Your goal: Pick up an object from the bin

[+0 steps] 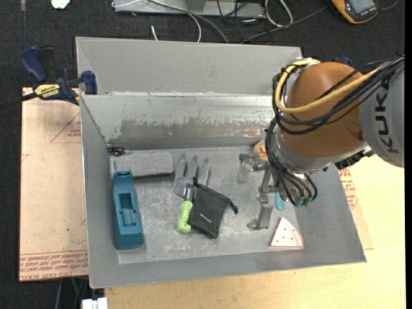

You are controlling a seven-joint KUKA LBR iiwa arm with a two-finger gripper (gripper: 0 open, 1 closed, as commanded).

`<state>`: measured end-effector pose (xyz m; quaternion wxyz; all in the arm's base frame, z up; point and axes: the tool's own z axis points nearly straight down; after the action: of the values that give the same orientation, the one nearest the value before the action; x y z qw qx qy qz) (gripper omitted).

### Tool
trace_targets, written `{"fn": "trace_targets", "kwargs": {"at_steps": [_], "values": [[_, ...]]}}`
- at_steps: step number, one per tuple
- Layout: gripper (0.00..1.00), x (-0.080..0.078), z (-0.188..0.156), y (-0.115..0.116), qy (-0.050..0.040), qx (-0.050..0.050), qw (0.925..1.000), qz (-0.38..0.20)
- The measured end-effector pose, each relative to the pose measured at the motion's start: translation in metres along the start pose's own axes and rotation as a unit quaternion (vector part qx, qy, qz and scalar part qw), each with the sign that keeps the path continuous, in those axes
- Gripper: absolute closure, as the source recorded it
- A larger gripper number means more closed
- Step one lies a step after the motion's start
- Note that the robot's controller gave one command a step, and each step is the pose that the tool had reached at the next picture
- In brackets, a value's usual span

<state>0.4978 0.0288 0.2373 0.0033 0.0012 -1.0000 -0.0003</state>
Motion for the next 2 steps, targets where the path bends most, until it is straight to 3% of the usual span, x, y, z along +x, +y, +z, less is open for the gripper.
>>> {"fn": "trace_targets", "kwargs": {"at_steps": [1,2], "values": [[0.00,-0.001,-0.003,0.000,-0.0036,0.000,1.0000,0.001],[0.00,-0.005,0.036,0.011,-0.0062,0.000,0.9900,-0.141]]}}
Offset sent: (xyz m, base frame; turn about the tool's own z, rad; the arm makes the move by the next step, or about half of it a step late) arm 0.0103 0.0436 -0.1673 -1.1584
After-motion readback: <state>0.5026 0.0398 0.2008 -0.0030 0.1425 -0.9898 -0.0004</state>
